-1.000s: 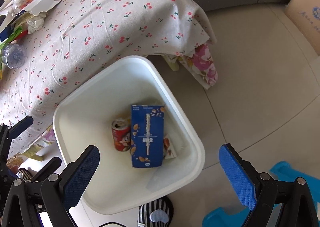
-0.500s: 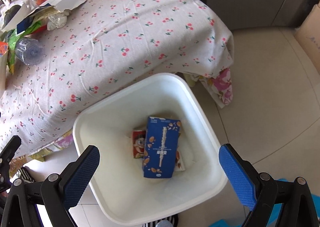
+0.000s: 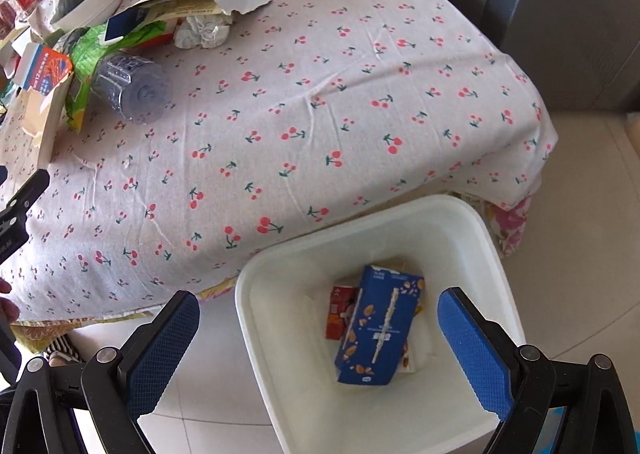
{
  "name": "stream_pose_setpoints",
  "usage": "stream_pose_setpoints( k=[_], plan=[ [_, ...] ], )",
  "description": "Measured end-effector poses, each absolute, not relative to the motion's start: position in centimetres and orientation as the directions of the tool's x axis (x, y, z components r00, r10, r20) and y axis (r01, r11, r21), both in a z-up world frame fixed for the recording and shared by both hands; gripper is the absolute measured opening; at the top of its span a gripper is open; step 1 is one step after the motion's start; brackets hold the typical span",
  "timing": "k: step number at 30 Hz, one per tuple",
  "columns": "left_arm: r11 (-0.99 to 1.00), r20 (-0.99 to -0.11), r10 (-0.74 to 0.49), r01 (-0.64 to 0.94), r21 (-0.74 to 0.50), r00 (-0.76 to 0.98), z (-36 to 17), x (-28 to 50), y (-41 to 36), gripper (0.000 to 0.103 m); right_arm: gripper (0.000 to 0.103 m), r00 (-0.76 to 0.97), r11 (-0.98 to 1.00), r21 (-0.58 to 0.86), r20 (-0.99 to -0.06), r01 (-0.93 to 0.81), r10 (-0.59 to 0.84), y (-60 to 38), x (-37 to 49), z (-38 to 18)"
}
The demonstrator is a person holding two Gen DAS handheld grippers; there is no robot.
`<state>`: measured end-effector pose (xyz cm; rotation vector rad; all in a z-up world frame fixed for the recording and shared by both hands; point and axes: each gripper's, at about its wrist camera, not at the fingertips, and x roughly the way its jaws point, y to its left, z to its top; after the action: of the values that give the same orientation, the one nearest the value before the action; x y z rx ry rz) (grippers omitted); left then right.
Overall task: Collect trash
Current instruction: 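Grasp the torn cardboard sheet with the left gripper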
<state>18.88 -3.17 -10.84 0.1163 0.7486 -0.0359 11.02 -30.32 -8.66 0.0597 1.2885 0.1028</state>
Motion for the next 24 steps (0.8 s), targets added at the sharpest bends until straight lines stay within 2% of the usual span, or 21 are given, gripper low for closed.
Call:
stream_pose_setpoints(
  k=[4, 6, 8, 11, 14, 16, 24],
  plan=[
    [0.986, -0.689, 0.099, 0.023, 0.166, 0.718, -11.8, 20.7, -2.9, 0.103, 0.099, 0.284, 0.994, 0.097, -0.953, -0.04, 0.104, -29.7, 11.5, -8.8],
    [0.989, -0.697, 0.102, 0.004, 0.149, 0.71, -12.0, 21.4, -2.4, 0.103, 0.099, 0.295, 0.995, 0.099, -0.95, -0.028, 0.103, -29.6, 11.9, -8.8],
    [0.992, -0.699, 0.094, -0.01, 0.124, 0.709, -11.9, 21.7, -1.9, 0.097, 0.099, 0.315, 0.995, 0.102, -0.944, -0.014, 0.101, -29.5, 12.4, -8.6],
    [0.997, -0.706, 0.047, 0.007, 0.073, 0.706, -11.6, 21.9, -1.4, 0.076, 0.099, 0.347, 0.994, 0.112, -0.932, 0.005, 0.104, -29.1, 13.3, -8.2],
    [0.998, -0.712, 0.022, 0.025, 0.056, 0.702, -11.2, 21.7, -1.0, 0.032, 0.099, 0.397, 0.994, 0.112, -0.913, 0.006, 0.1, -28.3, 14.3, -7.4],
    [0.999, -0.717, 0.012, 0.026, 0.042, 0.697, -11.0, 21.6, -0.4, 0.018, 0.099, 0.428, 0.994, 0.106, -0.899, -0.002, 0.096, -27.6, 14.8, -6.9],
    [0.997, -0.665, -0.075, 0.036, -0.071, 0.743, -6.4, 18.4, 3.0, 0.004, 0.099, 0.565, 0.999, 0.027, -0.824, -0.04, 0.045, -24.5, 17.4, -4.5]
  ],
)
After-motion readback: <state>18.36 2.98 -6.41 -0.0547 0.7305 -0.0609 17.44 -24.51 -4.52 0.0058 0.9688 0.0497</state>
